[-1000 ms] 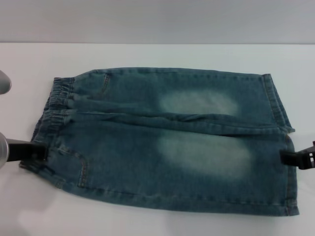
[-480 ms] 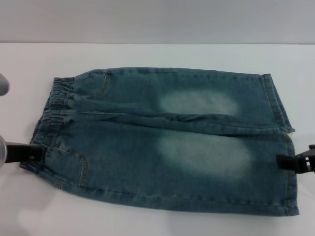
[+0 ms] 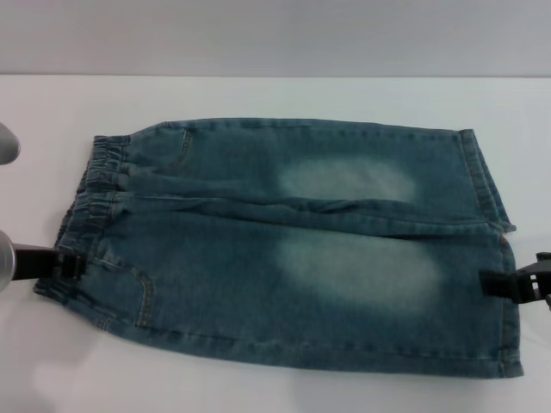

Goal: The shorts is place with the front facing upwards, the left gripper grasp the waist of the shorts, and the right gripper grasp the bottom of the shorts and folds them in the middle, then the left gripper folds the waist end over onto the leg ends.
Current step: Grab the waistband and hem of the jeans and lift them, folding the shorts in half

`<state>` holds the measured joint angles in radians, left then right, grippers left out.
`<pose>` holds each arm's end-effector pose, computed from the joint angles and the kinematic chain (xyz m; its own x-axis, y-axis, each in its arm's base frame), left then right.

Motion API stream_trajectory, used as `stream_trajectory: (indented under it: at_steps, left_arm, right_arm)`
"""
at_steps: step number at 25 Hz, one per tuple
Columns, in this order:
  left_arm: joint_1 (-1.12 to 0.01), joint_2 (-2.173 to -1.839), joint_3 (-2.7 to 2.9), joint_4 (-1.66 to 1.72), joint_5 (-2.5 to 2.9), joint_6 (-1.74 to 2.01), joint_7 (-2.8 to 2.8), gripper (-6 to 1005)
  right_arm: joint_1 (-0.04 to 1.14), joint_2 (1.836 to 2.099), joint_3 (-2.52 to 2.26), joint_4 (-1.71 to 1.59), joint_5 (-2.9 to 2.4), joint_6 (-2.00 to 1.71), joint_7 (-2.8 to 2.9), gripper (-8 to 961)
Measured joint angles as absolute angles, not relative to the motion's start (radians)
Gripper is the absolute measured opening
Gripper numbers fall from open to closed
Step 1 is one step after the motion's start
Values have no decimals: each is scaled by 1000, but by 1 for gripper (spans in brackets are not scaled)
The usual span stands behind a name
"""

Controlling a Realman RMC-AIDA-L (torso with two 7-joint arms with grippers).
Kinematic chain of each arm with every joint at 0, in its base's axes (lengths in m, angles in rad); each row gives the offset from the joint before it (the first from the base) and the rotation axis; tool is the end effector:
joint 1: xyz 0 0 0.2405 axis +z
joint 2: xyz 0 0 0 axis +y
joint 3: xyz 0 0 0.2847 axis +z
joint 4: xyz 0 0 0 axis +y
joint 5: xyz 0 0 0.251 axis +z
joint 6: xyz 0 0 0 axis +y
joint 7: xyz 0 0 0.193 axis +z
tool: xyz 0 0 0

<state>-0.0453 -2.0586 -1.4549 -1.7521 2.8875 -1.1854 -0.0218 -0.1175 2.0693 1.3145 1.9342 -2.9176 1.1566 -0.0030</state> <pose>-0.2947 0.3556 -0.0205 0.4892 0.8330 0.2584 0.6696 -0.1688 -0.7233 0.2651 0.3176 -0.0321 0.5670 -0.7864 -0.2453 -0.6557 -0.2506 -0.7123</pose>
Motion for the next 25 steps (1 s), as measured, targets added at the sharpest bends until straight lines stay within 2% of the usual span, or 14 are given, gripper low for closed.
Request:
stream_trajectory:
  at_steps: [8,17,22,25]
  left_arm:
    - [-46,-2057,-1460,-1746,2887,-1189,-21,421]
    - [-64,-2057,-1464,-1685,2887,-1184,-21,619]
    - [-71,-2057,-1469,-1674,2887,-1182,-22,814]
    - [-71,-2057,-1473,-1674,2887,-1178,-22,814]
  right_arm:
    - [-111,2069,1315,1934,-2918,1157,-3,778]
    - [-109,2069,1316,1933,-2918,1158,-14,777]
    - [-109,2069,1317,1933,-2918,1160,-15,777]
    - [-109,2069,1317,1933,-2918,1161,-15,777]
